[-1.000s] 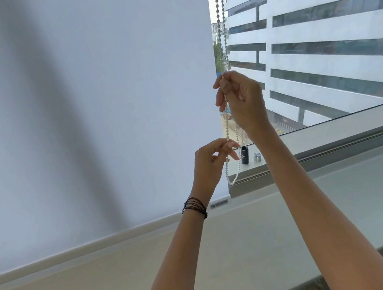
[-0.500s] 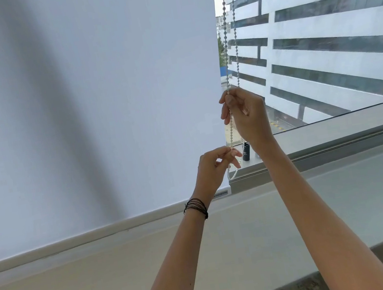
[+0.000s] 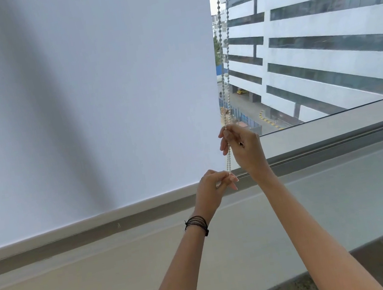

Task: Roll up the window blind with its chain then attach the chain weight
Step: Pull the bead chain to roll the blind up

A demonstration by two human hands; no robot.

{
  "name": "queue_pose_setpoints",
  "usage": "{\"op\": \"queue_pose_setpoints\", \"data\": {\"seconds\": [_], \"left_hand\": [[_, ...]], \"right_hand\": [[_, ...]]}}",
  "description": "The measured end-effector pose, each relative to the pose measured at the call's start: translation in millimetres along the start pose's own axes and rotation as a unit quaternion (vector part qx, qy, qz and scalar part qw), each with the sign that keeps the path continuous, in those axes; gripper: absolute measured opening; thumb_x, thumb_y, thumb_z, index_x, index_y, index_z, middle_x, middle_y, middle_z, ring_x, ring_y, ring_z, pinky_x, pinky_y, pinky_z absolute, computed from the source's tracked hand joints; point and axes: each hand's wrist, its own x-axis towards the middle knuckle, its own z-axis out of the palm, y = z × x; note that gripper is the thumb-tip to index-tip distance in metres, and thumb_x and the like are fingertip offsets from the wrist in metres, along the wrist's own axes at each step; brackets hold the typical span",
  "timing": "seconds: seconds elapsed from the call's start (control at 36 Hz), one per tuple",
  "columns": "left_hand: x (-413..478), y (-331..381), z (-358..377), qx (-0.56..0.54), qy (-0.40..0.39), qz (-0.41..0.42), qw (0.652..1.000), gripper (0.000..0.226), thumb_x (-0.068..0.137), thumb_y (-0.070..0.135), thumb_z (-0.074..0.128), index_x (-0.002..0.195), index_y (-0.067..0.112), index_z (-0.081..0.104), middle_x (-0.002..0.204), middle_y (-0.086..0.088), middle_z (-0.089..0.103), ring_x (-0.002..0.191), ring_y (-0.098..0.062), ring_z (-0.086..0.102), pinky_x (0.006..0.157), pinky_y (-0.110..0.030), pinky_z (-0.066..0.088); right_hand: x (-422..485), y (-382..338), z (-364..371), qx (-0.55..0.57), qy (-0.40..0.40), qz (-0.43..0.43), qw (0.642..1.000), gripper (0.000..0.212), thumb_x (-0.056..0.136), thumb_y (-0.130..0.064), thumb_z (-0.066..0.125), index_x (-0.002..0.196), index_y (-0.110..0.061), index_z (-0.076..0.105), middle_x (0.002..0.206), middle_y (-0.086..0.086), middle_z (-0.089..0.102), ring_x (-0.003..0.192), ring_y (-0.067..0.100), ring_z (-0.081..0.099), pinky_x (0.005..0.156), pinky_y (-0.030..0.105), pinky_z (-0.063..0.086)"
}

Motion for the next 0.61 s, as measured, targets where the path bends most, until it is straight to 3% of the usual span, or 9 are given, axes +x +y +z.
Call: {"op": "queue_pose_setpoints", "data": {"seconds": [0.17, 0.31, 0.42, 0.53, 0.61], "left_hand": [[-10, -11, 7, -0.004, -0.007, -0.019, 1.0, 0.025, 0.093, 0.022, 0.056, 0.074, 0.019, 0.071, 0.077, 0.011, 0.072, 0.093, -0.014, 0.056, 0.086, -0.033, 0.048], [-18, -8, 12, 0.01, 0.006, -0.012, 1.0, 0.023, 0.093, 0.027, 0.056, 0.076, 0.022, 0.071, 0.083, 0.014, 0.073, 0.089, -0.012, 0.052, 0.083, -0.029, 0.046], [-19, -1, 7, 0.003, 0.032, -0.018, 0.999, 0.014, 0.089, 0.035, 0.061, 0.088, 0.029, 0.073, 0.09, 0.018, 0.072, 0.094, -0.001, 0.06, 0.083, -0.025, 0.049], [-10, 19, -9, -0.102, 0.093, -0.018, 0.99, 0.013, 0.089, 0.03, 0.063, 0.096, 0.037, 0.071, 0.077, 0.021, 0.073, 0.079, 0.0, 0.069, 0.071, -0.015, 0.051], [2, 39, -25, -0.153, 0.145, -0.009, 0.977, 0.017, 0.094, 0.026, 0.055, 0.099, 0.025, 0.072, 0.076, 0.013, 0.074, 0.063, -0.005, 0.067, 0.061, -0.015, 0.049]], "right_hand": [[-14, 12, 2, 0.002, -0.01, 0.01, 1.0, 0.02, 0.096, -0.004, 0.045, 0.081, -0.006, 0.058, 0.057, 0.002, 0.06, 0.047, 0.01, 0.058, 0.051, 0.017, 0.049], [-16, 11, -2, 0.003, -0.009, 0.017, 1.0, 0.02, 0.095, -0.005, 0.045, 0.08, -0.011, 0.058, 0.057, 0.0, 0.06, 0.047, 0.009, 0.058, 0.052, 0.019, 0.05], [-14, 6, -6, 0.013, -0.007, 0.02, 1.0, 0.02, 0.095, -0.003, 0.046, 0.08, -0.01, 0.058, 0.056, 0.001, 0.06, 0.046, 0.01, 0.057, 0.051, 0.019, 0.049], [-18, 0, -9, 0.038, -0.038, 0.009, 0.999, 0.02, 0.095, -0.002, 0.046, 0.08, -0.009, 0.058, 0.056, 0.001, 0.06, 0.045, 0.011, 0.056, 0.052, 0.018, 0.047], [-23, -4, -10, 0.049, -0.043, 0.005, 0.998, 0.021, 0.094, -0.001, 0.046, 0.08, -0.012, 0.058, 0.056, -0.001, 0.06, 0.046, 0.008, 0.057, 0.053, 0.015, 0.046]]}}
